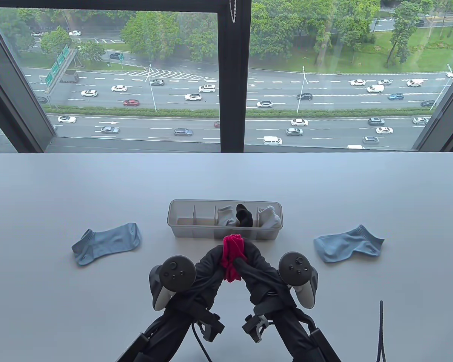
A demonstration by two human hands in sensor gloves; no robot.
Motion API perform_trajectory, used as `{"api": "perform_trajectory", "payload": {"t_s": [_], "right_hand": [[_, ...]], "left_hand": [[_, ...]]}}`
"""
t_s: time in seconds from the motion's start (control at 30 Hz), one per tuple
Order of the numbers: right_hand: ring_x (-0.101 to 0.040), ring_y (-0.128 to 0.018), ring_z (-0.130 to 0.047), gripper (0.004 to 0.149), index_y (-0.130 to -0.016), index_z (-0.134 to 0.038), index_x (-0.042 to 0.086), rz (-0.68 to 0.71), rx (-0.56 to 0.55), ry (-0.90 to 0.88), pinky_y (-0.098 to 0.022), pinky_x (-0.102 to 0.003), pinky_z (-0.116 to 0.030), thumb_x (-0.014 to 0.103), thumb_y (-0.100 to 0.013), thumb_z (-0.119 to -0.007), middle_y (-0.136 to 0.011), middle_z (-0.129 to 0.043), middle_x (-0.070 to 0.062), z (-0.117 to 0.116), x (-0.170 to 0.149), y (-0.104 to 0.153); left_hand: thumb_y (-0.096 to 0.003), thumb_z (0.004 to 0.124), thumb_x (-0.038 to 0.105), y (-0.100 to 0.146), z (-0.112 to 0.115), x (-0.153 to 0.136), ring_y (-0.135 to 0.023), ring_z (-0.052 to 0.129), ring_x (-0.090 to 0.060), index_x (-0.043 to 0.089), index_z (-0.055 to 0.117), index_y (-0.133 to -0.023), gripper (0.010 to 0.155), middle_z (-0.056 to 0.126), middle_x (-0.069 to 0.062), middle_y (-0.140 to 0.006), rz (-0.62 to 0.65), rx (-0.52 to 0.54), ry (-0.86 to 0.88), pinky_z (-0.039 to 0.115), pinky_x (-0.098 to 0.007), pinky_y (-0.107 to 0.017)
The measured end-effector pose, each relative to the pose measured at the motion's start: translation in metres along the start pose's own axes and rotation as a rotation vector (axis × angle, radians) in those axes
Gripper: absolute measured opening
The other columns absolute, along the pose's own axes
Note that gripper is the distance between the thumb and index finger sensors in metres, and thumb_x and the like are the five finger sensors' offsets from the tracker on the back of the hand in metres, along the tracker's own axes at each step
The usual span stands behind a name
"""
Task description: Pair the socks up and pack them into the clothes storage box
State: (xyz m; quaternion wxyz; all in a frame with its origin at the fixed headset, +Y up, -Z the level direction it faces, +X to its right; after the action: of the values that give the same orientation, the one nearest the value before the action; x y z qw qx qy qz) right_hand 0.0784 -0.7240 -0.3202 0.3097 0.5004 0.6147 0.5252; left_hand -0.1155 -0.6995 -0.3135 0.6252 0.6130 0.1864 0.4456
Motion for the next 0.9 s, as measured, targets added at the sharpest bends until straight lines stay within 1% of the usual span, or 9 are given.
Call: {"api": "perform_trajectory", "payload": {"t_s": [0.17, 0.27, 0.33, 0.53, 0.6, 0.67, 0.7, 0.8, 0.9], "right_hand": [[-0.03, -0.085, -0.083, 0.064, -0.113, -0.037, 0.009, 0.021, -0.003, 0.007, -0.07, -0.05, -0.071, 0.034, -0.064, -0.07, -0.103, -0.067, -0.02, 0.003, 0.001, 0.0], [-0.03, -0.085, -0.083, 0.064, -0.113, -0.037, 0.01, 0.026, -0.005, 0.034, -0.07, -0.05, -0.071, 0.034, -0.064, -0.07, -0.103, -0.067, -0.02, 0.003, 0.003, 0.0], [-0.03, -0.084, -0.083, 0.063, -0.113, -0.038, 0.009, 0.019, -0.019, 0.073, -0.069, -0.05, -0.071, 0.033, -0.064, -0.07, -0.103, -0.068, -0.02, 0.004, 0.003, 0.0], [-0.029, -0.075, -0.087, 0.061, -0.111, -0.045, 0.006, 0.015, -0.062, 0.238, -0.064, -0.049, -0.075, 0.032, -0.063, -0.072, -0.096, -0.073, -0.023, 0.008, 0.009, -0.001], [-0.027, -0.073, -0.09, 0.061, -0.109, -0.048, 0.005, 0.008, -0.106, 0.314, -0.063, -0.046, -0.078, 0.033, -0.061, -0.073, -0.094, -0.076, -0.022, 0.011, 0.009, 0.0], [-0.026, -0.07, -0.094, 0.06, -0.104, -0.051, 0.005, -0.008, -0.132, 0.257, -0.061, -0.045, -0.081, 0.034, -0.058, -0.076, -0.091, -0.08, -0.022, 0.011, 0.005, 0.003], [-0.027, -0.071, -0.093, 0.059, -0.105, -0.053, 0.005, 0.015, -0.122, 0.241, -0.062, -0.046, -0.08, 0.033, -0.058, -0.076, -0.092, -0.08, -0.022, 0.01, 0.006, 0.003], [-0.035, -0.084, -0.085, 0.059, -0.11, -0.048, 0.004, 0.103, 0.051, 0.201, -0.068, -0.052, -0.073, 0.032, -0.061, -0.065, -0.102, -0.071, -0.028, 0.003, 0.012, 0.001], [-0.05, -0.094, -0.064, 0.083, -0.115, -0.031, -0.002, 0.098, 0.213, 0.081, -0.071, -0.062, -0.058, 0.045, -0.056, -0.068, -0.11, -0.047, -0.039, -0.008, 0.014, 0.001]], "left_hand": [[-0.0555, 0.07, 0.018, 0.002, -0.011, -0.01, -0.057, 0.108, -0.03, 0.001, 0.072, -0.095, 0.043, 0.097, -0.021, -0.077, -0.064, 0.121, 0.073, 0.094, -0.049, -0.048], [-0.0577, 0.069, 0.025, 0.003, -0.017, -0.015, -0.049, 0.108, -0.03, 0.001, 0.08, -0.088, 0.04, 0.101, -0.018, -0.068, -0.082, 0.119, 0.102, 0.093, -0.05, -0.044], [-0.0586, 0.065, 0.029, 0.004, -0.018, -0.015, -0.054, 0.105, -0.034, 0.003, 0.082, -0.085, 0.041, 0.099, -0.018, -0.071, -0.067, 0.13, 0.121, 0.088, -0.054, -0.047], [-0.0582, 0.064, 0.022, 0.003, -0.007, 0.007, -0.072, 0.093, -0.04, 0.0, 0.069, -0.095, 0.043, 0.085, -0.024, -0.086, 0.088, 0.0, 0.043, 0.077, -0.06, -0.06], [-0.0576, 0.064, 0.019, 0.002, -0.003, 0.008, -0.073, 0.092, -0.04, -0.001, 0.067, -0.097, 0.044, 0.083, -0.025, -0.087, 0.089, -0.027, 0.002, 0.078, -0.06, -0.06], [-0.0573, 0.065, 0.018, 0.0, -0.002, 0.005, -0.069, 0.095, -0.04, -0.002, 0.068, -0.096, 0.043, 0.086, -0.026, -0.085, 0.072, -0.04, 0.022, 0.08, -0.059, -0.058], [-0.0572, 0.066, 0.018, 0.0, -0.004, 0.003, -0.066, 0.098, -0.038, -0.002, 0.07, -0.095, 0.042, 0.088, -0.025, -0.082, 0.062, -0.036, 0.041, 0.082, -0.058, -0.055], [-0.0574, 0.069, 0.02, 0.0, -0.012, -0.003, -0.057, 0.103, -0.036, -0.004, 0.074, -0.088, 0.039, 0.095, -0.023, -0.073, 0.025, -0.028, 0.13, 0.086, -0.056, -0.049], [-0.0577, 0.07, 0.021, 0.001, -0.017, -0.011, -0.056, 0.103, -0.038, -0.005, 0.076, -0.086, 0.039, 0.095, -0.024, -0.072, -0.017, -0.027, 0.157, 0.085, -0.058, -0.048]]}}
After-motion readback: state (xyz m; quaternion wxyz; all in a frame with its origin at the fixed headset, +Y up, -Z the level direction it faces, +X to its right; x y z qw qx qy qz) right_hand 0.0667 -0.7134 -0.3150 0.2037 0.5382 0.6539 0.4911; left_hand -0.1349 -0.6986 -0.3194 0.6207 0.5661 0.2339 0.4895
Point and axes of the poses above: the tracker on the back of each hand, its own x axis roughly to the thumb side, its own y axis roughly from the fingertips to the wrist, z = x × y, the point moved 2 cm from there along -y, roughly from the wrist to the fingertips
